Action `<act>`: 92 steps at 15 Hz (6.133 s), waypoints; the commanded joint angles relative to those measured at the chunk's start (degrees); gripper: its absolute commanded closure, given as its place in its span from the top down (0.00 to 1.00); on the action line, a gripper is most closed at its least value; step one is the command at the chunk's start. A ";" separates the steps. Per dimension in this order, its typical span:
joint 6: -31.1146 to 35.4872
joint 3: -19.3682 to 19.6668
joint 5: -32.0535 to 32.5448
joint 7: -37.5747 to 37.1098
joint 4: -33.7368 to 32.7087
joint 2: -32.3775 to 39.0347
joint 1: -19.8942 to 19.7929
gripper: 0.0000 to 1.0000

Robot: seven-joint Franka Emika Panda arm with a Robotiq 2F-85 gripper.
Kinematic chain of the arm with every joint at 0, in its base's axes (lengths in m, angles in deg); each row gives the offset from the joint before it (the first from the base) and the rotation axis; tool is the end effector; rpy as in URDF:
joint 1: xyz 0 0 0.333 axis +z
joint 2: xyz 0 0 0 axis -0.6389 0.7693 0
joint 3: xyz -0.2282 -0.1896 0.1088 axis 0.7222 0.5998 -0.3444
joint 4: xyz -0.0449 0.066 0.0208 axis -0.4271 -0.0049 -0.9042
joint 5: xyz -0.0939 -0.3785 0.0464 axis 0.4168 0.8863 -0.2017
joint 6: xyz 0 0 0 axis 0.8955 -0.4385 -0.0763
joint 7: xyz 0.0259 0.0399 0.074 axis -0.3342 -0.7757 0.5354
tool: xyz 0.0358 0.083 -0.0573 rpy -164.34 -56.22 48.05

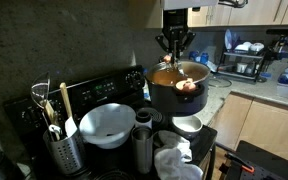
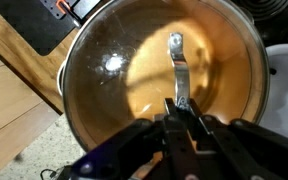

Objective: Move the pot to the right side of the stove

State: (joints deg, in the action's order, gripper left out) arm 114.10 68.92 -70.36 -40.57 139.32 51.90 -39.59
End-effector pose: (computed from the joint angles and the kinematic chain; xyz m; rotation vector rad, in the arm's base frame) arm 0.4525 0.0470 0.5909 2.8846 -1.0562 -0.0260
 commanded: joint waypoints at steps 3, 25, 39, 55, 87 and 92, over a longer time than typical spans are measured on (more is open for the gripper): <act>4.64 -0.15 3.01 -1.51 -0.19 0.62 -2.20 0.06; 15.90 4.41 7.11 0.13 -5.47 19.36 -1.41 0.15; 15.74 6.52 8.62 -4.08 -8.49 24.39 -0.28 0.06; 24.27 9.83 7.32 -3.71 -18.69 34.79 -0.04 0.06; 32.45 12.42 -3.08 -3.49 -19.38 43.27 -0.56 0.05; 32.48 12.75 -2.31 -3.52 -19.11 42.86 -0.18 0.42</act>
State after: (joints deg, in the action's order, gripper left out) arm 145.74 80.87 -72.38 -42.83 119.55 97.26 -40.67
